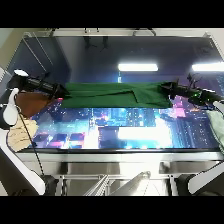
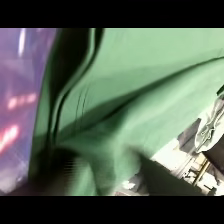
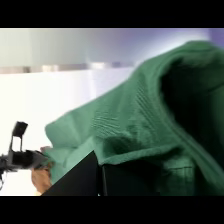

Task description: Fold the shirts.

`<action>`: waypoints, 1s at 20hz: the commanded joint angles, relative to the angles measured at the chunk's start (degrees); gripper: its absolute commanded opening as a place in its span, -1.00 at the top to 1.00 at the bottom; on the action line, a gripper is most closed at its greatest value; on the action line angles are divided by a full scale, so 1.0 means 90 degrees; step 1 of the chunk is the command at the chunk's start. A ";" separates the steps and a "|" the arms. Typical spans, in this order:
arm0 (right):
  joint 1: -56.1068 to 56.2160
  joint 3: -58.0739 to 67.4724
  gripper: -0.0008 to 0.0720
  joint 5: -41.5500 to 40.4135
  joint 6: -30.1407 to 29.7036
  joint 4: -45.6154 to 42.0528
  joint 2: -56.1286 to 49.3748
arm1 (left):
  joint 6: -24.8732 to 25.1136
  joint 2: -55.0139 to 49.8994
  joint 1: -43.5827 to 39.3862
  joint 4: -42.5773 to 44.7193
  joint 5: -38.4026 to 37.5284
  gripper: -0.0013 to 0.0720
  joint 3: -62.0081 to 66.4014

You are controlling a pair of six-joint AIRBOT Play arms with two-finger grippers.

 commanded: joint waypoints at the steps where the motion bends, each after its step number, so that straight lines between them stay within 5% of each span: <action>1: -0.0029 0.0095 0.58 0.0245 -0.0066 -0.0245 -0.0073 | -0.0007 -0.0347 -0.0126 0.0070 -0.0151 -1.00 0.0857; 6: -0.0695 0.0857 0.19 0.0709 0.0347 -0.1739 0.0476 | -0.0165 0.0444 0.0357 0.0083 -0.0177 -0.98 0.1073; 9: -0.0814 0.1226 -0.79 0.0493 0.1039 -0.3351 0.0726 | -0.0165 0.1161 0.0738 0.0073 0.0121 -0.98 0.0321; 14: -0.0219 0.1234 -0.95 0.0629 0.1406 -0.3956 0.0270 | -0.0121 0.1938 0.0573 0.0073 0.0219 -0.93 -0.0741; 15: -0.0063 0.1234 -0.95 0.0627 0.1411 -0.3956 0.0172 | -0.0097 0.1982 0.0474 0.0078 0.0236 -0.77 -0.0828; 17: 0.0277 0.1234 -0.95 0.0631 0.1598 -0.3956 0.0010 | 0.0019 0.1965 0.0168 0.0070 0.0236 0.61 -0.0843; 18: 0.0469 0.1234 -0.94 0.0629 0.1666 -0.3956 -0.0029 | 0.0083 0.1965 -0.0002 0.0075 0.0262 0.97 -0.0843; 20: 0.0831 0.1265 -0.72 0.0610 0.1664 -0.3954 -0.0061 | 0.0114 0.1965 -0.0435 0.0078 0.0534 0.98 -0.0843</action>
